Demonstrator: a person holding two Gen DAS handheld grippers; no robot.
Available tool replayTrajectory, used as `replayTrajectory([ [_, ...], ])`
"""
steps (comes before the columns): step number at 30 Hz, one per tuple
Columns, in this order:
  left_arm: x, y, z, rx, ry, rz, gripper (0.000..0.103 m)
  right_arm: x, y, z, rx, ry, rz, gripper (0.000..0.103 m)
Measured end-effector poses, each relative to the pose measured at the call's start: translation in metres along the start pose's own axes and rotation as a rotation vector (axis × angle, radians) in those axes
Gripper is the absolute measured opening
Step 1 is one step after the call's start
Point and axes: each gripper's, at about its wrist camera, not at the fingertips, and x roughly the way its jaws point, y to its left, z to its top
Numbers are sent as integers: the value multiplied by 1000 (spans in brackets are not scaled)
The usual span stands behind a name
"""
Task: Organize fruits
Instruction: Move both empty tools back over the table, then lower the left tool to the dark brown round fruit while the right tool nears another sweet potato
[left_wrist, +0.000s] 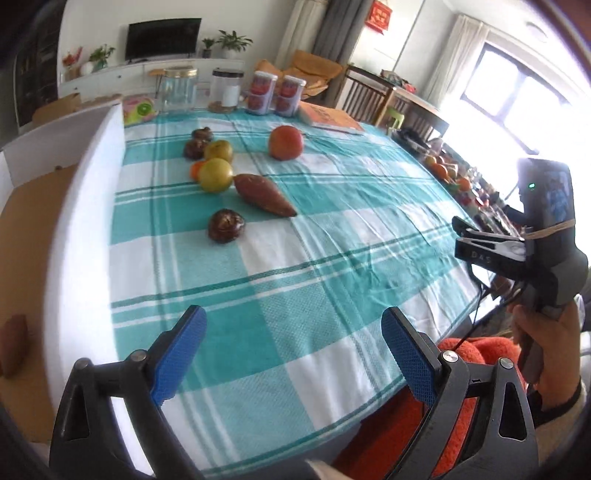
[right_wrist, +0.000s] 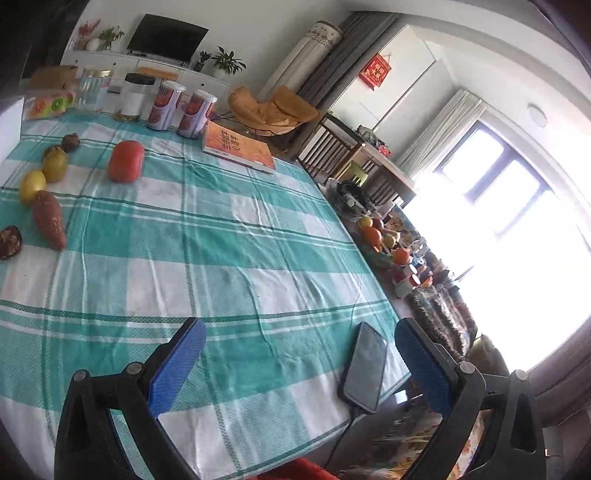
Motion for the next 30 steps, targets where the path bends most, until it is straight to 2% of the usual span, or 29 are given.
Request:
replayTrajectory([
  [2,28,-7,1,16,3,54,97,6,-4,-10,114,11,204,103],
  [3,42,-8,2,26,-1,89,97,11,0,-16,154,18,274,103],
  [6,74,1,4,33,4,193,96,28,22,-33,216,47,393,103],
  [10,92,18,7,39,-29,294,97,54,49,-38,295,84,516,103],
  [13,102,28,7,49,-10,338,97,64,61,-30,297,66,530,103],
  [16,108,32,8,27,1,320,97,70,71,-26,265,41,494,103],
  [21,112,36,10,5,20,316,101,89,77,-33,277,123,500,103],
  [30,114,35,10,8,23,319,102,94,84,-34,244,146,456,103],
])
